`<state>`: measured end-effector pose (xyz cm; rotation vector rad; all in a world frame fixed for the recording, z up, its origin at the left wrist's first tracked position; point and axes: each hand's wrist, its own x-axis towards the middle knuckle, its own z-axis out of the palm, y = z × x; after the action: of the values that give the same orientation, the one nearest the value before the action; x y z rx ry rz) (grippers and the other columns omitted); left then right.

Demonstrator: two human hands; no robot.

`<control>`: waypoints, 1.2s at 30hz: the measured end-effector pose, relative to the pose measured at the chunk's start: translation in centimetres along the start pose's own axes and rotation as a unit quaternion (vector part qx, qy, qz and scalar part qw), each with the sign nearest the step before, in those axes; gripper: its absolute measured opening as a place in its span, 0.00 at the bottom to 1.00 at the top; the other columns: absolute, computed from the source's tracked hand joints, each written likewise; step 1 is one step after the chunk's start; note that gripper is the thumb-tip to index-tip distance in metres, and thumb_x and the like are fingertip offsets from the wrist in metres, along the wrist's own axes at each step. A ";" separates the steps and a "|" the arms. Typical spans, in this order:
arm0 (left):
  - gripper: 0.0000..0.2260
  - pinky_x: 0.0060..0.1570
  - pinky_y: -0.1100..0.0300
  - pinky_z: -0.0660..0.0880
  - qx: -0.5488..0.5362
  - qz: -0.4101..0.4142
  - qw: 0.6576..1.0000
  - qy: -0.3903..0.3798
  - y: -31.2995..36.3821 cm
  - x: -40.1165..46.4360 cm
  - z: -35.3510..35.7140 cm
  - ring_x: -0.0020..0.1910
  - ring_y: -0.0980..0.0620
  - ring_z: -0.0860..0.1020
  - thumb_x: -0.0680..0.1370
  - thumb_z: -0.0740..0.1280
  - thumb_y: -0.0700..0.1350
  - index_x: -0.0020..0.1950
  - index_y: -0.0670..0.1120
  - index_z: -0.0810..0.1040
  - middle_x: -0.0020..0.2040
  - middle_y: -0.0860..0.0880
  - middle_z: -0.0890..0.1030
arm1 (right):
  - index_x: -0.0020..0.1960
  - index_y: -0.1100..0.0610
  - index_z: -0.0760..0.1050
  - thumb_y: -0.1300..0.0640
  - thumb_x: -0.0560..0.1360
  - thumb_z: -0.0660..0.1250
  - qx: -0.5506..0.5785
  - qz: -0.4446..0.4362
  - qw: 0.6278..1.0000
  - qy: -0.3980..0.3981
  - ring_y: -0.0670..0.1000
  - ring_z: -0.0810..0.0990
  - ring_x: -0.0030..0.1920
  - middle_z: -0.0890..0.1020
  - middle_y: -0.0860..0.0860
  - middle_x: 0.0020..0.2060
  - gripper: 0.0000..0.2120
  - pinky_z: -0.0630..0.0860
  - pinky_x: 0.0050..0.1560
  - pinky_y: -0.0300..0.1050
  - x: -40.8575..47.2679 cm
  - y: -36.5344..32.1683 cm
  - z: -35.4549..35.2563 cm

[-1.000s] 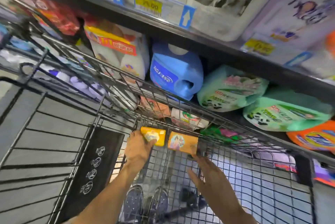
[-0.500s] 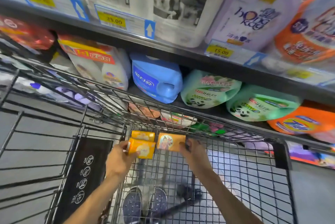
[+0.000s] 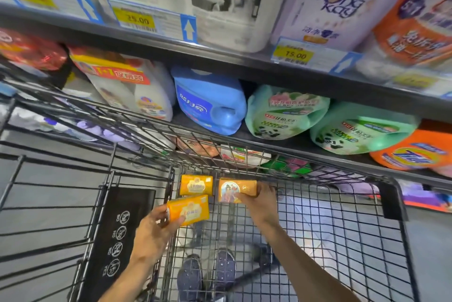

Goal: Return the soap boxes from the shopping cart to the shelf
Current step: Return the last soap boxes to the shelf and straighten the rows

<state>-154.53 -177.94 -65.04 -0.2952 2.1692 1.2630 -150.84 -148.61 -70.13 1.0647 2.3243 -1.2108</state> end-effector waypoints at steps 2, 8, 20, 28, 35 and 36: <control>0.16 0.56 0.53 0.80 -0.014 0.012 1.000 -0.005 0.8 -0.3 0.1 0.54 0.52 0.83 0.75 0.75 0.47 0.61 0.48 0.80 0.52 0.51 0.85 | 0.44 0.49 0.75 0.48 0.65 0.78 0.034 -0.012 0.999 0.008 0.45 0.81 0.41 0.81 0.45 0.41 0.14 0.75 0.37 0.36 -2.0 -1.5 -1.2; 0.11 0.54 0.55 0.81 0.013 0.066 0.997 -0.042 2.8 -1.0 -0.8 0.50 0.54 0.84 0.76 0.74 0.42 0.55 0.55 0.81 0.50 0.56 0.86 | 0.41 0.50 0.79 0.50 0.68 0.77 0.099 -0.044 0.994 -0.003 0.45 0.82 0.38 0.84 0.45 0.37 0.09 0.81 0.38 0.49 -6.1 -2.5 -4.5; 0.19 0.47 0.60 0.79 0.005 0.189 0.977 -0.099 18.5 -11.4 -4.5 0.47 0.47 0.80 0.69 0.81 0.41 0.56 0.41 0.81 0.50 0.35 0.83 | 0.57 0.50 0.74 0.65 0.69 0.77 0.235 -0.055 0.968 0.060 0.37 0.82 0.41 0.81 0.49 0.48 0.21 0.78 0.41 0.30 -23.3 -6.7 -21.9; 0.18 0.45 0.74 0.73 0.049 0.354 0.919 -0.165 35.5 -23.3 -1.7 0.40 0.66 0.79 0.69 0.79 0.41 0.56 0.45 0.78 0.43 0.48 0.83 | 0.55 0.53 0.77 0.66 0.65 0.79 0.234 -0.090 0.933 0.259 0.51 0.83 0.41 0.84 0.57 0.43 0.22 0.80 0.45 0.49 -37.0 -7.3 -37.1; 0.17 0.42 0.75 0.74 0.087 0.480 0.839 -0.240 46.8 -34.2 4.8 0.40 0.63 0.81 0.71 0.77 0.36 0.57 0.47 0.77 0.45 0.52 0.82 | 0.52 0.52 0.76 0.70 0.67 0.77 0.274 -0.118 0.877 0.375 0.44 0.80 0.41 0.82 0.56 0.44 0.21 0.79 0.39 0.35 -48.7 -3.5 -48.2; 0.18 0.42 0.75 0.74 0.089 0.492 0.829 -0.250 47.9 -35.7 6.0 0.39 0.63 0.81 0.72 0.77 0.36 0.58 0.44 0.76 0.45 0.51 0.82 | 0.52 0.51 0.76 0.69 0.66 0.78 0.278 -0.116 0.870 0.390 0.45 0.80 0.41 0.81 0.57 0.44 0.21 0.79 0.38 0.35 -50.1 -2.8 -49.5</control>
<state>-146.39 -151.72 -11.66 1.2542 1.9259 1.3711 -116.02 -133.56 -10.69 1.7749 2.8063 -1.8908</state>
